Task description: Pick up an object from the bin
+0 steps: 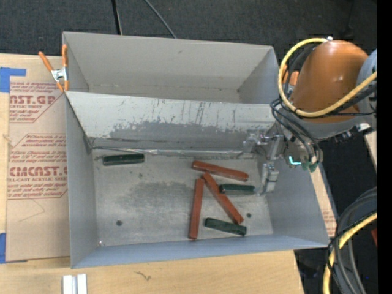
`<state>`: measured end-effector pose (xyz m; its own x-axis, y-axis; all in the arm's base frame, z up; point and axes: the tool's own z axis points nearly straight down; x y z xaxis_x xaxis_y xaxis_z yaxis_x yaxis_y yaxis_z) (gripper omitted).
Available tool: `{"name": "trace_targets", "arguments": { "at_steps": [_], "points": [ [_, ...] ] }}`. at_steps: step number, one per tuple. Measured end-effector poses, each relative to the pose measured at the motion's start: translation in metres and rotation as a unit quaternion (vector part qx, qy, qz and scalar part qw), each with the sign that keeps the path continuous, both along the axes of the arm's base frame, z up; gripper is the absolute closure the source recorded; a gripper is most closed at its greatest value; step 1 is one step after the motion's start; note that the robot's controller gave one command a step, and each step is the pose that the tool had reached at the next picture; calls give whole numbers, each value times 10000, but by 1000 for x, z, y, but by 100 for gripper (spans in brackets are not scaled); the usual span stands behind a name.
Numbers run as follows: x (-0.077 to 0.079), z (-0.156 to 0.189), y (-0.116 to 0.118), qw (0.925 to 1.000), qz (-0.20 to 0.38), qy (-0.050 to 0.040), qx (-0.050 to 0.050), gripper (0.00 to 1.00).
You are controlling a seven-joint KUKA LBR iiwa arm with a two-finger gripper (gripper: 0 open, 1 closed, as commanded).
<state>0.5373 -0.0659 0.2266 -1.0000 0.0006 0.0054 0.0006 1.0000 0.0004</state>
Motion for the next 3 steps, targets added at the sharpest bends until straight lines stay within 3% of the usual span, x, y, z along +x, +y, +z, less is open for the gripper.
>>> {"name": "trace_targets", "arguments": {
  "at_steps": [1,2,3],
  "points": [
    [51,-161,36,9980,-633,0,6,0],
    [41,-126,46,9860,-1668,-41,1,0],
    [56,-112,44,9724,-2334,-39,-3,0]
  ]
}}
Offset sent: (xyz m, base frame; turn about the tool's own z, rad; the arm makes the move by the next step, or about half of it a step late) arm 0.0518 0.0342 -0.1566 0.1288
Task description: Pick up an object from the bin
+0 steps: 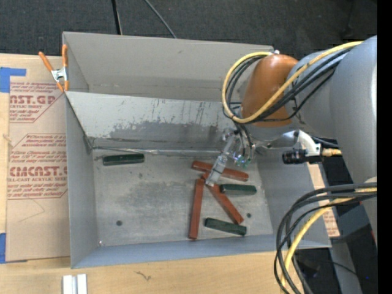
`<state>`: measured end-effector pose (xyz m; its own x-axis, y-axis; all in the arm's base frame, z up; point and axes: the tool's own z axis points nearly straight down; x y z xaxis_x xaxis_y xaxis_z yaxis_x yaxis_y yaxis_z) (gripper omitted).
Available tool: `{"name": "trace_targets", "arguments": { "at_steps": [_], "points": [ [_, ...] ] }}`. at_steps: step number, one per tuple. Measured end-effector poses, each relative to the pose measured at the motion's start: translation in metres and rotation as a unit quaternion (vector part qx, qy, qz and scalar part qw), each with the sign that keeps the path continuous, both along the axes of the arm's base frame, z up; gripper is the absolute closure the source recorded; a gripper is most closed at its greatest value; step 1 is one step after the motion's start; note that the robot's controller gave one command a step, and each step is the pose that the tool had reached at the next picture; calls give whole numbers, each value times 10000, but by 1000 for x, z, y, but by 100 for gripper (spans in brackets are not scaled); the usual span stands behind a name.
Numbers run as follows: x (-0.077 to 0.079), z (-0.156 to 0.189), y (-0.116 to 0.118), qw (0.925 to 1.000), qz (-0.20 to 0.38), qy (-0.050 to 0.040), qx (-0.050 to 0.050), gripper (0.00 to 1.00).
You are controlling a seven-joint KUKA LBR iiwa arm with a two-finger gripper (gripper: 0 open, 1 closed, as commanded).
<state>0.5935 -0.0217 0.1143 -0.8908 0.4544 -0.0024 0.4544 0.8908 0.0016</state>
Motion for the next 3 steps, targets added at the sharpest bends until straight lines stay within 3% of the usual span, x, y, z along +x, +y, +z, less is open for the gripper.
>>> {"name": "trace_targets", "arguments": {
  "at_steps": [1,2,3],
  "points": [
    [-6,-46,-18,9978,-656,32,10,0],
    [-6,-45,-17,9979,-649,14,4,0],
    [-3,-42,-18,9979,-650,-28,-4,100]
  ]
}}
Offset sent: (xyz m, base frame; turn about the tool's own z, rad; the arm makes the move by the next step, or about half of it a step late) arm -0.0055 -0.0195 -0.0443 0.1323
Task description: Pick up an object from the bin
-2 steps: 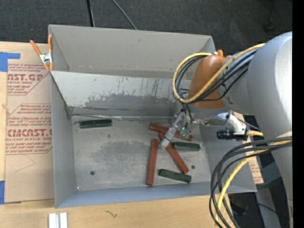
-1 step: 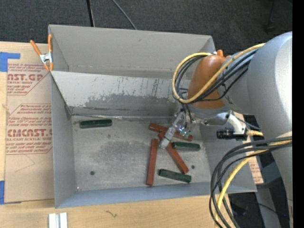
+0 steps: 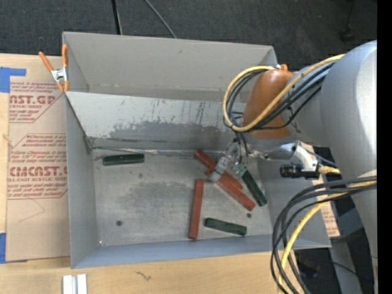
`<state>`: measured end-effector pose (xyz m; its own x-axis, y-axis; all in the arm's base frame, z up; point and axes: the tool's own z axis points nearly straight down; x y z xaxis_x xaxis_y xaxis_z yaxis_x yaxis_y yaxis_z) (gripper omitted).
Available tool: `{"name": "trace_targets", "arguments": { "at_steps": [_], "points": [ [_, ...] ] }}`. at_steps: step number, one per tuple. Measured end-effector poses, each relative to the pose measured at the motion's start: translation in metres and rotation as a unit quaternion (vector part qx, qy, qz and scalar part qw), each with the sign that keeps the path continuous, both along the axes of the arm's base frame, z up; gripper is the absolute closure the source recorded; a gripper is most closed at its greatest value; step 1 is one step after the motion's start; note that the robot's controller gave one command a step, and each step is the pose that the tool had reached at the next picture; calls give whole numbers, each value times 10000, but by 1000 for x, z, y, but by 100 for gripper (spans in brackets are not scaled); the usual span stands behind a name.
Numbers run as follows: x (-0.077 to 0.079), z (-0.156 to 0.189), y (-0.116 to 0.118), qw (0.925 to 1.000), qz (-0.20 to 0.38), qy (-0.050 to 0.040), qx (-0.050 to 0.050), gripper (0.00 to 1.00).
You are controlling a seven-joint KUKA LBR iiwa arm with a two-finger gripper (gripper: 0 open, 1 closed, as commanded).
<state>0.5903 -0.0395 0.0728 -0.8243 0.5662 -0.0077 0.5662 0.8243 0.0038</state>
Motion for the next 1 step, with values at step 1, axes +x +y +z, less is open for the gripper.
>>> {"name": "trace_targets", "arguments": {
  "at_steps": [1],
  "points": [
    [2,114,0,10000,7,-3,6,100]
  ]
}}
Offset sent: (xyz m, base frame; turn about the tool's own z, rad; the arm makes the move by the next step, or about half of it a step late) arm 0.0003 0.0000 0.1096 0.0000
